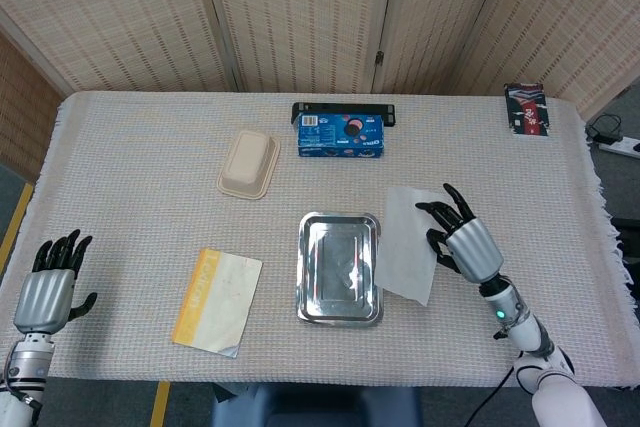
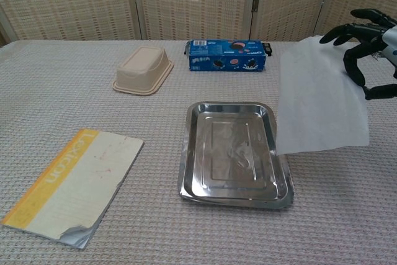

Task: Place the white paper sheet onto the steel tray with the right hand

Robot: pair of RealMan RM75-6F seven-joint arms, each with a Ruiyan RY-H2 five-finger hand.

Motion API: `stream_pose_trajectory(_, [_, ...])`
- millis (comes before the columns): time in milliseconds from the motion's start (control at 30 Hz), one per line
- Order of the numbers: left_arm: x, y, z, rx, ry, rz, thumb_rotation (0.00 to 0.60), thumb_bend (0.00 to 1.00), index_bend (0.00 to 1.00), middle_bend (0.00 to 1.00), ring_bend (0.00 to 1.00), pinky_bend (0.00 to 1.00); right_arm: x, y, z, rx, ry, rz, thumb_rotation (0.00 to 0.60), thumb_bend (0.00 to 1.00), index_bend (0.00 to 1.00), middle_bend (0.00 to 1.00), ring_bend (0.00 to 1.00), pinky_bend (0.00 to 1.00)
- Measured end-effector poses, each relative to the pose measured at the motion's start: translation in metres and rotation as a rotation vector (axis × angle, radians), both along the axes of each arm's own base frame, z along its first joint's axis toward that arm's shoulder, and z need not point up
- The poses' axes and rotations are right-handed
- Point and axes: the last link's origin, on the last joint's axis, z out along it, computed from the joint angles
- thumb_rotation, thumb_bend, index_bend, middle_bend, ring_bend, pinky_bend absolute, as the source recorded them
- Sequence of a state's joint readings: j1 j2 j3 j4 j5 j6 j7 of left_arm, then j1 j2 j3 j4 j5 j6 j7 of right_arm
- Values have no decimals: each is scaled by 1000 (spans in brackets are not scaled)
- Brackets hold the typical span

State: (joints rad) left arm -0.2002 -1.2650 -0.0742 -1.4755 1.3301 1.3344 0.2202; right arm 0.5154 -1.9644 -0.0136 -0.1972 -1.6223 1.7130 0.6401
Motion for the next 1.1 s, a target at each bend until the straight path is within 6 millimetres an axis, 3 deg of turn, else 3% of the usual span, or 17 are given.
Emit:
stream_pose_trajectory(400, [-2,1,2,6,-2,7,600,338,0,0,0,0,13,-3,-31,175,-42,2,600,634,747,274,264,0])
stream_pose_trajectory(767, [-5,3,1,0,-6,31,600,339,0,0,0,0,10,-10,-61,310,76,-58,600,634,747,274,255,0])
stream_pose_trajectory(1100, [-6,5,1,5,-23,40,600,339,0,0,0,0,14,-13,-74,347,122,-62,600,633,747,274,256,0])
